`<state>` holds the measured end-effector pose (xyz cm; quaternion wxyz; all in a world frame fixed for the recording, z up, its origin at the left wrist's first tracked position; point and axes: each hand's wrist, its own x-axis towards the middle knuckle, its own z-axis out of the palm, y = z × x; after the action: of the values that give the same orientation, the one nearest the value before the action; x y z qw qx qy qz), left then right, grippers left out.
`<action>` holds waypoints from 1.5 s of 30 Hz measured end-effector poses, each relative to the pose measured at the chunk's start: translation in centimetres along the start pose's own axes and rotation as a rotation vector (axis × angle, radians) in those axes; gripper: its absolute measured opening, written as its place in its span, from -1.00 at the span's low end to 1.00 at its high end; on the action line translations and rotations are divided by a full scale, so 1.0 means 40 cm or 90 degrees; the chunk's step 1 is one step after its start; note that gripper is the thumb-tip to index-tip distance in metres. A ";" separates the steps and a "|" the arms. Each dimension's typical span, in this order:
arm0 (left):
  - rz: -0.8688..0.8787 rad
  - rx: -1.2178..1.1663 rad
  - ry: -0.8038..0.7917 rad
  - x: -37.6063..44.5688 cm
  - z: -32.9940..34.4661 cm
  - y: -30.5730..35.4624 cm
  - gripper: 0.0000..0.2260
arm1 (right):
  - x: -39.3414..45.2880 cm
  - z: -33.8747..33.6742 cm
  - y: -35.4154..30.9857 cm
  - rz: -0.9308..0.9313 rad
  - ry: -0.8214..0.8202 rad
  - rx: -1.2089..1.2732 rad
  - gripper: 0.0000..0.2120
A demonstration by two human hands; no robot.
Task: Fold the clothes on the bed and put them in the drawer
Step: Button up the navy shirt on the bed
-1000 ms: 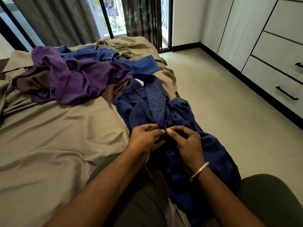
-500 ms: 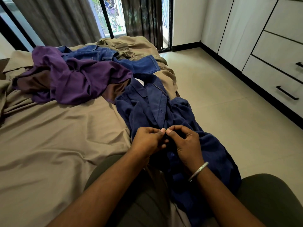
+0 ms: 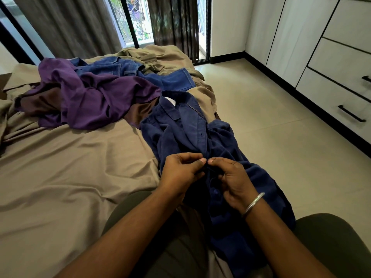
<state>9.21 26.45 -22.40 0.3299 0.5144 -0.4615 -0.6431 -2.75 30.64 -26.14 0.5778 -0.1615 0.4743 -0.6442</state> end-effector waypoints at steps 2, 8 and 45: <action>0.077 0.144 0.060 0.009 -0.003 -0.019 -0.93 | 0.000 0.004 0.003 -0.003 0.004 -0.015 -0.88; 0.209 0.356 0.101 0.006 -0.002 -0.019 -0.77 | -0.004 0.009 0.009 -0.016 0.027 -0.028 -0.93; 0.161 0.303 0.048 0.018 -0.002 -0.024 -0.69 | 0.018 0.005 0.037 -0.056 0.050 0.009 -0.86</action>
<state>9.13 26.13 -23.54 0.2939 0.5394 -0.6477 -0.4508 -1.93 30.09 -27.47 0.5313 -0.1526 0.4845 -0.6780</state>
